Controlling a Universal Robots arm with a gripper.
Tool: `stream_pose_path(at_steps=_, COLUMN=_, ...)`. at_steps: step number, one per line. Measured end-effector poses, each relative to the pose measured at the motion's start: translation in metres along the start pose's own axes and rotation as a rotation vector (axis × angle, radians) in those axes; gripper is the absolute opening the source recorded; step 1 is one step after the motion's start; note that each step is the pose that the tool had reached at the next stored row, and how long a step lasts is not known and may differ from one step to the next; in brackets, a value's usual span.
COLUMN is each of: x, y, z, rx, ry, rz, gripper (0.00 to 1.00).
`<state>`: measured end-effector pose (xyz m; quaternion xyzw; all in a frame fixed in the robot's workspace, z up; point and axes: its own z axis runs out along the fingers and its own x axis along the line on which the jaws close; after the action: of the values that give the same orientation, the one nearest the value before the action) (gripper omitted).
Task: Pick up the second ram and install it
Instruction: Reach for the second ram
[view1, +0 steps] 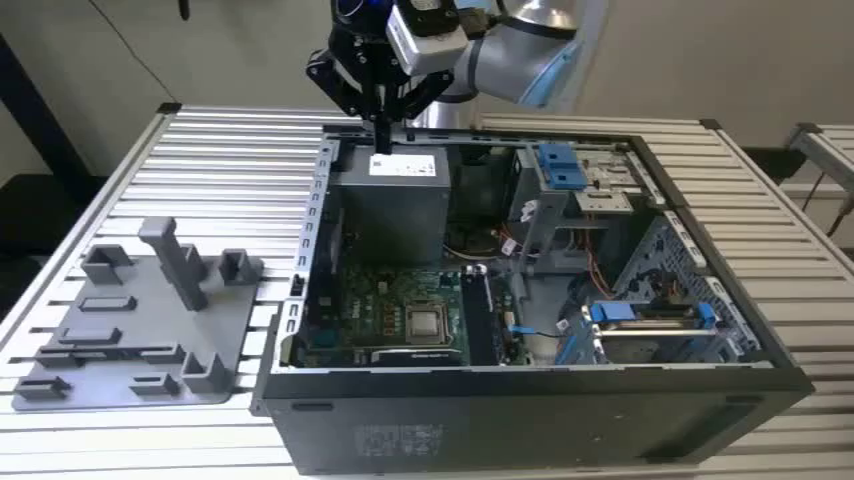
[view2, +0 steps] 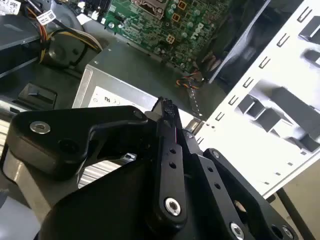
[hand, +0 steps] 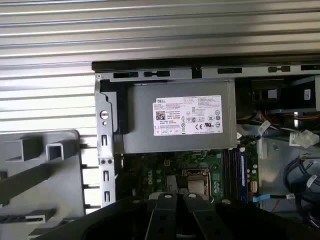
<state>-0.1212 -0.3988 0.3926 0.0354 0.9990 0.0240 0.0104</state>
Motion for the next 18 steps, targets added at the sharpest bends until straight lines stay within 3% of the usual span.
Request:
stream_pose_path(at_steps=13, x=0.0008, y=-0.0001, z=-0.0001, rx=0.0001, ry=0.0000, rz=0.000, gripper=0.11)
stream_pose_path(at_steps=18, x=0.0093, y=-0.0007, z=-0.0003, rx=0.0001, ry=0.0001, rz=0.000, gripper=0.11)
